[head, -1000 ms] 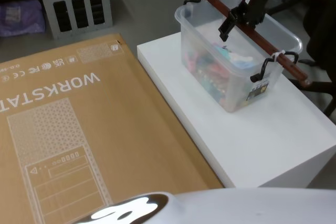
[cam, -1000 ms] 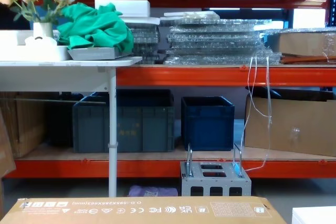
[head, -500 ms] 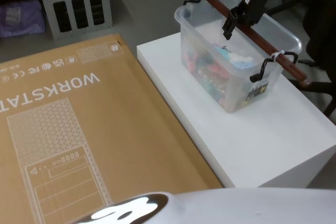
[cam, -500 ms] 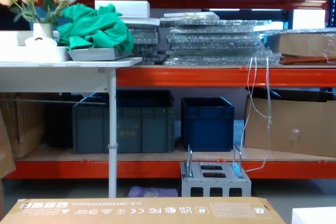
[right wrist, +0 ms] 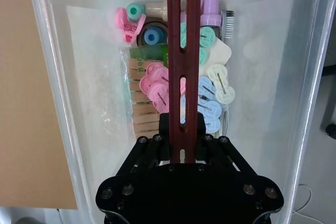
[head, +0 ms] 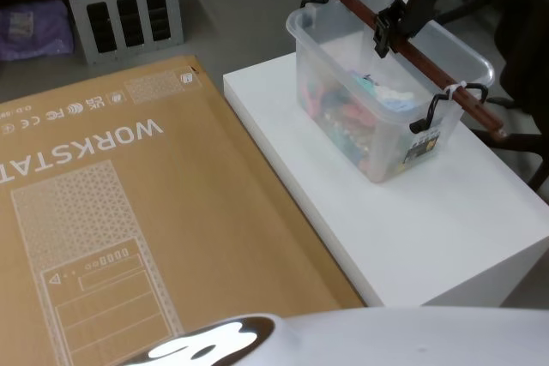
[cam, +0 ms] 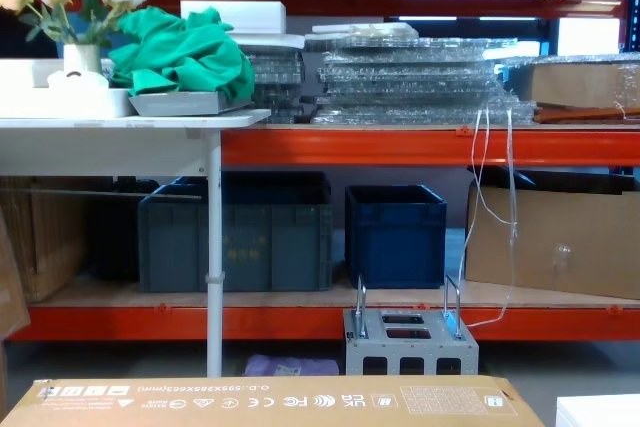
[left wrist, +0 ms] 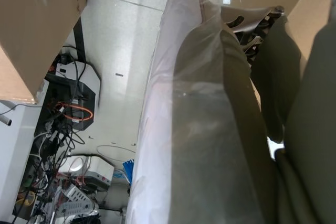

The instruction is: Use one hand to grasp the basket and place it at the designated location.

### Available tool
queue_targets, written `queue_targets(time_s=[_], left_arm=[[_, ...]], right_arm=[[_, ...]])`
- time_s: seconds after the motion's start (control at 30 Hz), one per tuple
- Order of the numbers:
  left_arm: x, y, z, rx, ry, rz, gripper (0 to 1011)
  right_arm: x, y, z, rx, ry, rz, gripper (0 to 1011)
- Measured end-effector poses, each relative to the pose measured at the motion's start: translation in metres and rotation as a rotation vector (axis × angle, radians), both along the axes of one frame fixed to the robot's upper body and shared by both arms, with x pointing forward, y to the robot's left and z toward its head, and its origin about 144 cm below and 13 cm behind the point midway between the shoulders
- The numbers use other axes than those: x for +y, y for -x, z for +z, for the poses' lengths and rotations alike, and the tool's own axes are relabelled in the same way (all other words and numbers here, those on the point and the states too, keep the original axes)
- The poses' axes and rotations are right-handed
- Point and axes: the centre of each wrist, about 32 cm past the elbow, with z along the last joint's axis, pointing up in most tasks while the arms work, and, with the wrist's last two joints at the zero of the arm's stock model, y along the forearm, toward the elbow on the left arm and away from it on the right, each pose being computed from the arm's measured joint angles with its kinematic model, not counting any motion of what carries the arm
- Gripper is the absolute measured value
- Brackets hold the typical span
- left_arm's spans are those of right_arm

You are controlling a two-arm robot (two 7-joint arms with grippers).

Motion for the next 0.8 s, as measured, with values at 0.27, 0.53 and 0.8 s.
queue_targets(time_s=[0.27, 0.53, 0.8], left_arm=[[0.000, 0.000, 0.000, 0.000, 0.000, 0.000, 0], [0.000, 0.000, 0.000, 0.000, 0.000, 0.000, 0], [0.000, 0.000, 0.000, 0.000, 0.000, 0.000, 0]], right_arm=[[0.001, 0.001, 0.006, -0.011, 0.002, 0.005, 235], [0.006, 0.003, 0.027, -0.042, 0.002, 0.016, 235], [0.015, 0.006, 0.053, -0.082, -0.003, 0.048, 235]])
